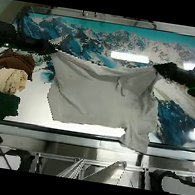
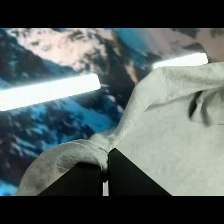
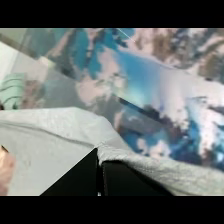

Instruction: Fold the shirts.

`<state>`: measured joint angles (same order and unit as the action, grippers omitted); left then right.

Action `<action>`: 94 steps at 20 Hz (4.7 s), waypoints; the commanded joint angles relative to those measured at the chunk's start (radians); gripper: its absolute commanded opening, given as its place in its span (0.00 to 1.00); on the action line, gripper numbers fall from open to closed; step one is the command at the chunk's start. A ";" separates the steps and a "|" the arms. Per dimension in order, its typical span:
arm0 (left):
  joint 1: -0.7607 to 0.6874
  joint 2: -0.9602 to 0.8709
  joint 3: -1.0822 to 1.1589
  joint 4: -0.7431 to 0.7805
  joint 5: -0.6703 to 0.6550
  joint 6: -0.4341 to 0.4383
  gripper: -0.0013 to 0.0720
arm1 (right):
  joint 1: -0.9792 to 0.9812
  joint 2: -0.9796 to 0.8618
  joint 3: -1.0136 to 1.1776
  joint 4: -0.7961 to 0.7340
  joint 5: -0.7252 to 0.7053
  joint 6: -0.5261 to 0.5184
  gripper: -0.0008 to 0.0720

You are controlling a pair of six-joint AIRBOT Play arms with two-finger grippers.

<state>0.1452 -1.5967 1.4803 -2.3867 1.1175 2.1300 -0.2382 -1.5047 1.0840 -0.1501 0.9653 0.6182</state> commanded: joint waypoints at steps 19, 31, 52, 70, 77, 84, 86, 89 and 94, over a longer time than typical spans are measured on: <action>-0.003 -0.291 0.022 0.214 0.183 -0.175 0.04 | -0.150 -0.166 0.016 -0.389 0.159 0.093 0.03; 0.007 -0.291 0.029 0.126 0.338 -0.178 0.99 | -0.151 -0.165 -0.006 -0.486 0.273 0.171 0.26; 0.291 0.092 -0.588 0.212 0.317 -0.161 0.99 | -0.394 0.172 -0.574 -0.627 0.238 0.393 0.62; -0.012 0.092 -0.713 -0.016 0.059 -0.074 0.96 | -0.153 0.085 -0.574 -0.294 0.267 0.230 0.03; 0.076 0.092 -0.670 -0.014 0.232 -0.063 0.03 | -0.238 0.096 -0.548 -0.302 0.454 0.257 0.03; 0.184 0.116 -0.655 0.071 0.290 -0.063 0.03 | -0.436 0.154 -0.549 -0.490 0.476 0.377 0.03; 0.184 0.116 -0.655 0.083 0.291 -0.063 0.03 | -0.436 0.154 -0.549 -0.532 0.474 0.378 0.03; 0.184 0.116 -0.655 0.083 0.318 -0.063 0.03 | -0.436 0.159 -0.548 -0.520 0.509 0.393 0.03; 0.163 0.116 -0.552 0.028 0.449 -0.064 0.03 | -0.433 0.163 -0.534 -0.229 0.601 0.345 0.03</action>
<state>0.3199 -1.4811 0.8673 -2.3184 1.4860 2.0670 -0.6716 -1.3445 0.5388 -0.5396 1.5166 0.9890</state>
